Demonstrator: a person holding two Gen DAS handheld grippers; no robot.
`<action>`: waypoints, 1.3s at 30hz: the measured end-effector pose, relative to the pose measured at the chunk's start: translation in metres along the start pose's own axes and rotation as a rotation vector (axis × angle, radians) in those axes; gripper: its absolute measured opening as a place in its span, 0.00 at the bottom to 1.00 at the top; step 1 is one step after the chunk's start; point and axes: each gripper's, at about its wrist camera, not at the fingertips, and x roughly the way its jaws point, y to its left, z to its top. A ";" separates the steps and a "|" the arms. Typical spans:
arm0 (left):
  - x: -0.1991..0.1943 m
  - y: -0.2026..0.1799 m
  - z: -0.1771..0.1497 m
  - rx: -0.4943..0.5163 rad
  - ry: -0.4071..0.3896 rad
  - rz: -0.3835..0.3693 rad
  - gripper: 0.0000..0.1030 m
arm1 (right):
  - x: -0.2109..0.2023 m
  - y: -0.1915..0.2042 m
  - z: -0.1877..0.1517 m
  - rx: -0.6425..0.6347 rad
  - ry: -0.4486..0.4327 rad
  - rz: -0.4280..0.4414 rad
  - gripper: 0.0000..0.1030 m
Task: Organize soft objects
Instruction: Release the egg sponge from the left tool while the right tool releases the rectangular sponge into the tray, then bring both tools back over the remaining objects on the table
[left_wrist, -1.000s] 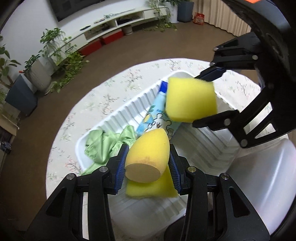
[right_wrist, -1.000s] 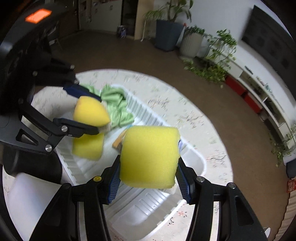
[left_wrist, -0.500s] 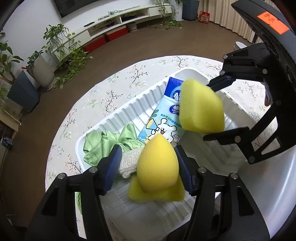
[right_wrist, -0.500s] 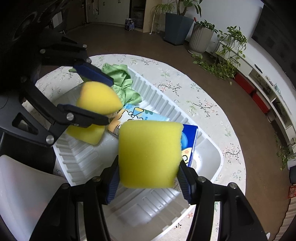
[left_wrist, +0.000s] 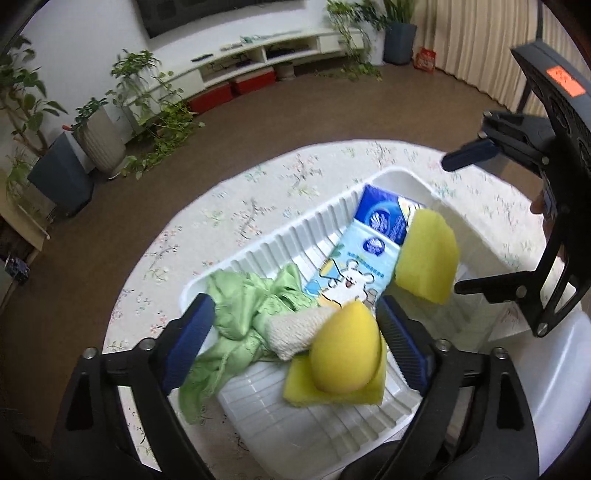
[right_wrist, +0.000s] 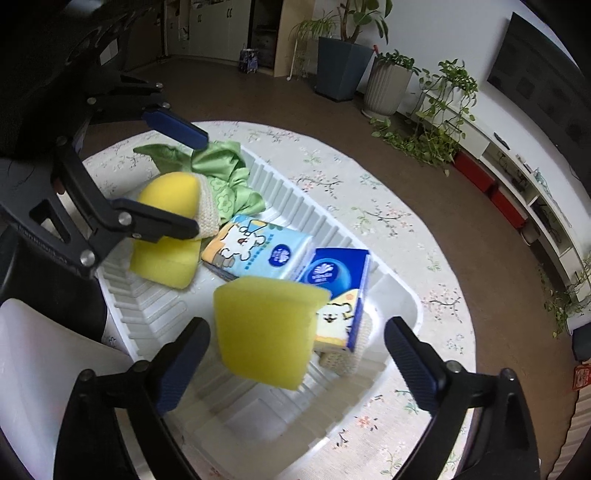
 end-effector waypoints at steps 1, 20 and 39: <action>-0.004 0.004 0.000 -0.017 -0.014 0.006 0.91 | -0.002 -0.004 0.001 0.009 -0.010 0.001 1.00; -0.103 0.049 -0.053 -0.287 -0.267 0.052 1.00 | -0.108 -0.058 -0.042 0.300 -0.243 -0.159 1.00; -0.158 -0.015 -0.214 -0.427 -0.338 0.026 1.00 | -0.202 0.041 -0.153 0.503 -0.394 -0.164 1.00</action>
